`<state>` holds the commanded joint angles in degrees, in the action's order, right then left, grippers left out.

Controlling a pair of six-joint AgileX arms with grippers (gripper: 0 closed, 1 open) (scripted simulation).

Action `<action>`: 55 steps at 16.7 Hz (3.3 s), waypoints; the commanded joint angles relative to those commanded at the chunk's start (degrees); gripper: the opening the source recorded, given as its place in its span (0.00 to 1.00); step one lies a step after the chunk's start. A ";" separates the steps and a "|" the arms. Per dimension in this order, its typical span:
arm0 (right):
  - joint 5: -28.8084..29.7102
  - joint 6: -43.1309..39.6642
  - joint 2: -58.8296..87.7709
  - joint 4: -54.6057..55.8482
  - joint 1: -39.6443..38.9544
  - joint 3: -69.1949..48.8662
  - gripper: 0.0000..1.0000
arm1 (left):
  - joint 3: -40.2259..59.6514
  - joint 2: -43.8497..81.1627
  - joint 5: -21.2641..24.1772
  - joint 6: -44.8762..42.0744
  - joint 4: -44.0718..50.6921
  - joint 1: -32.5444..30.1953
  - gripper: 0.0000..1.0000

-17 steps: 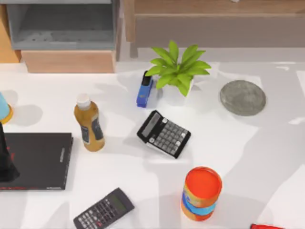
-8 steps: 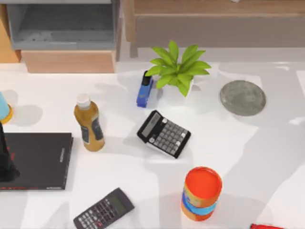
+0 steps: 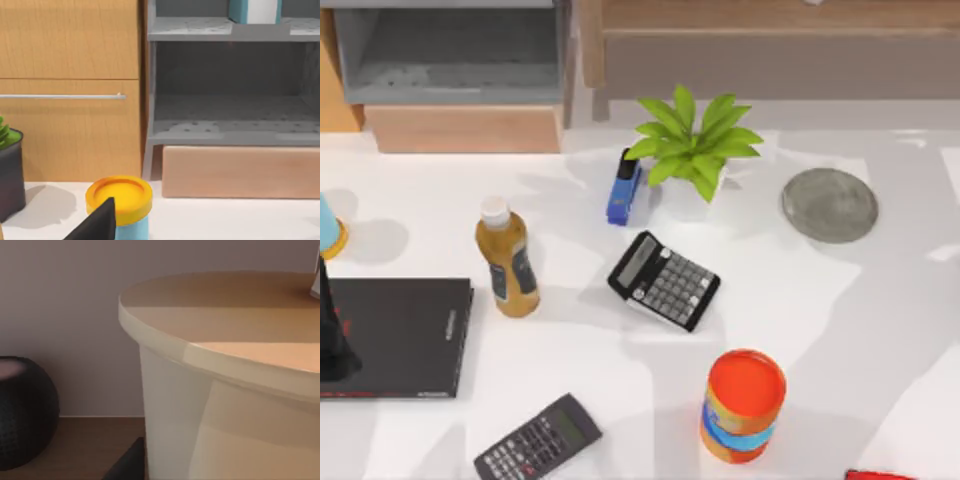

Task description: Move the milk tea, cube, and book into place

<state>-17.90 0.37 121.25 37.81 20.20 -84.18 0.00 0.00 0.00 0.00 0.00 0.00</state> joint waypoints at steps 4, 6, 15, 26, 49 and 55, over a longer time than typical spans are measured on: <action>0.00 0.00 0.00 0.00 0.00 0.00 0.00 | 0.00 0.00 0.00 0.00 0.00 0.00 1.00; 0.00 0.00 0.00 0.00 0.00 0.00 0.00 | 0.00 0.00 0.00 0.00 0.00 0.00 1.00; -2.81 2.20 -6.96 4.74 -1.12 12.27 0.00 | 0.00 0.00 0.00 0.00 0.00 0.00 1.00; -3.91 0.42 -15.54 4.83 3.60 20.09 0.00 | 0.00 0.00 0.00 0.00 0.00 0.00 1.00; 44.09 2.26 -10.94 25.57 -44.00 42.66 0.00 | 0.00 0.00 0.00 0.00 0.00 0.00 1.00; 45.04 3.13 -10.91 28.03 -42.29 42.46 0.00 | 0.00 0.00 0.00 0.00 0.00 0.00 1.00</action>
<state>27.15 3.50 110.33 65.84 -22.09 -41.72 0.00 0.00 0.00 0.00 0.00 0.00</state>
